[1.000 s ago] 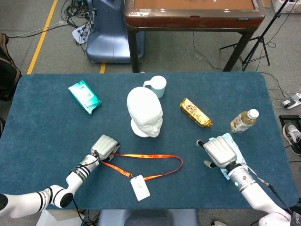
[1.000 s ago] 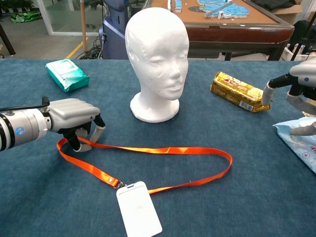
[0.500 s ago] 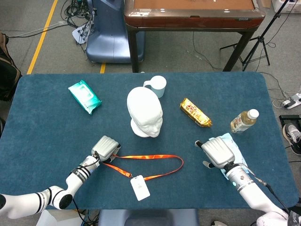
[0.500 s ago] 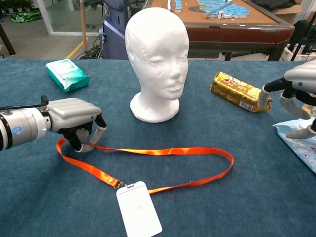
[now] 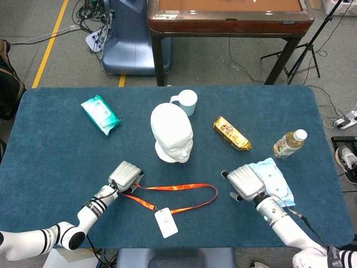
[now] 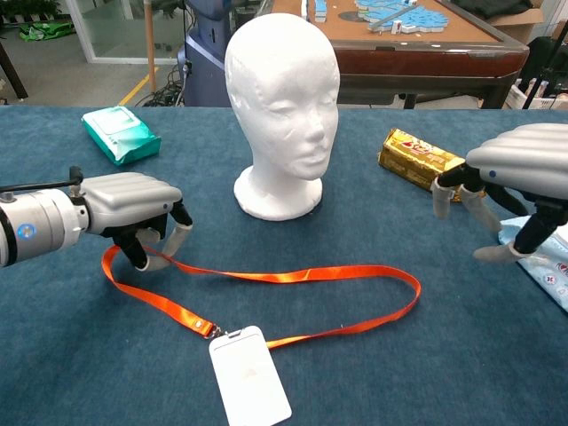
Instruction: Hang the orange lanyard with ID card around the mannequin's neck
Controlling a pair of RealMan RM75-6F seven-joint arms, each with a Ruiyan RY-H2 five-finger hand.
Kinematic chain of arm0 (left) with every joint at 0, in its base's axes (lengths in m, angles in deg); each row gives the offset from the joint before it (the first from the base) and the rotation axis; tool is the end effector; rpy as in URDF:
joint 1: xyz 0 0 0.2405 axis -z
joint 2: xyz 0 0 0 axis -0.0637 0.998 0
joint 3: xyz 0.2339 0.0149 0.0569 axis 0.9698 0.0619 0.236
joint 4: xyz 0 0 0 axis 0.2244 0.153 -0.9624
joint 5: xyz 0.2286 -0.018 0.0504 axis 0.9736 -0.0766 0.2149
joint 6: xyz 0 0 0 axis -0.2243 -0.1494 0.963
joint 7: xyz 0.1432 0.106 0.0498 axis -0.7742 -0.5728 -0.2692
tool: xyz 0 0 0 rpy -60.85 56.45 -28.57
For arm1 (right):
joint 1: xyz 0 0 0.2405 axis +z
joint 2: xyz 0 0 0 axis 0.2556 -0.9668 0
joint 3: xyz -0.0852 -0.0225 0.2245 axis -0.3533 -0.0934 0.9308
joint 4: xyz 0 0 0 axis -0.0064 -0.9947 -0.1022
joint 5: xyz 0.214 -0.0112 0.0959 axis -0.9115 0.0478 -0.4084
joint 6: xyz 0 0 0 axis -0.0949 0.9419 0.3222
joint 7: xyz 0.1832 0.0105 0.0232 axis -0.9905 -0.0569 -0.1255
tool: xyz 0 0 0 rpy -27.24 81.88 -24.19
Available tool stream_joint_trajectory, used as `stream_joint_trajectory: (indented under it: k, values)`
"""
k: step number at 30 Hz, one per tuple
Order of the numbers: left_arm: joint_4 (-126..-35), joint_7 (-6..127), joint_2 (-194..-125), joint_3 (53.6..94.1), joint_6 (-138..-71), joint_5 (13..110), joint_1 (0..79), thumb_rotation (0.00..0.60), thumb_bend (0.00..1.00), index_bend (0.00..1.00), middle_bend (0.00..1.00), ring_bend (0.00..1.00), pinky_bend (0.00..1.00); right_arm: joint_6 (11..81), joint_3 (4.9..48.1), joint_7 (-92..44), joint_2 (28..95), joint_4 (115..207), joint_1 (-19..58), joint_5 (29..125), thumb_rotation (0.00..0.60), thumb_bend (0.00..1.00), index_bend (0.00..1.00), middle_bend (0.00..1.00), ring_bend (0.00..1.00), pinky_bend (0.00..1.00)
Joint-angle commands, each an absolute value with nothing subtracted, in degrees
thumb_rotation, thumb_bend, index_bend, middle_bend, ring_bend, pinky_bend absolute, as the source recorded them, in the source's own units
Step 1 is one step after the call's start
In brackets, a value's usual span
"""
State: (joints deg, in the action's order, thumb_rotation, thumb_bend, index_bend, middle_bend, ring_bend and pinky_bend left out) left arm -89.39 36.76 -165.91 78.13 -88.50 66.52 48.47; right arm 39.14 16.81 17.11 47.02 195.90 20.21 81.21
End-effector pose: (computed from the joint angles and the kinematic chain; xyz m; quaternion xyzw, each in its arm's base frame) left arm -0.1441 0.3552 -0.0919 -0.8233 -0.3167 -0.2831 0.3764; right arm -0.1590 -0.2898 -0.0025 0.8277 -0.2777 0.2414 0.4237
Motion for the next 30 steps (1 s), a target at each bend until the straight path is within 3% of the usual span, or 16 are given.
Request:
stream_joint_trajectory:
  k: [1,6,12,22,30]
  values:
    - [-89.8,36.7,-165.6,78.1,-88.6,66.2,48.4,0.6,0.35,0.64,1.0,1.0,0.98,38.6,17.2,19.4,49.7,195.1,21.4,78.6,0.6,0.25,0.41,0.62,0.61,0.8]
    - [-90.4,35.7,-165.4,78.1,-88.7,65.2,48.4,0.6,0.35,0.64,1.0,1.0,0.98,39.5,17.9,23.7,53.5,193.4,23.2,75.1,0.6,0.25,0.42,0.62,0.62,0.8]
    - [-90.9,34.8,-165.2,78.1,-89.2,64.4,48.4,0.6,0.35,0.64,1.0,1.0,0.98,40.4,18.7,28.3,57.1,192.0,25.5,70.6,0.6,0.3,0.43,0.67,0.7,0.81]
    - [-91.3,34.0,-164.9,78.4,-89.3,63.4,48.4,0.6,0.35,0.64,1.0,1.0,0.98,40.8,19.6,30.9,61.7,188.8,28.6,66.1,0.6,0.33,0.43,0.85,0.9,0.99]
    - [-91.5,33.5,-164.9,78.6,-89.3,63.1,48.5,0.6,0.35,0.63,1.0,1.0,0.98,39.0,19.7,31.4,64.7,187.0,31.5,62.3,0.6,0.32,0.47,0.94,1.0,1.0]
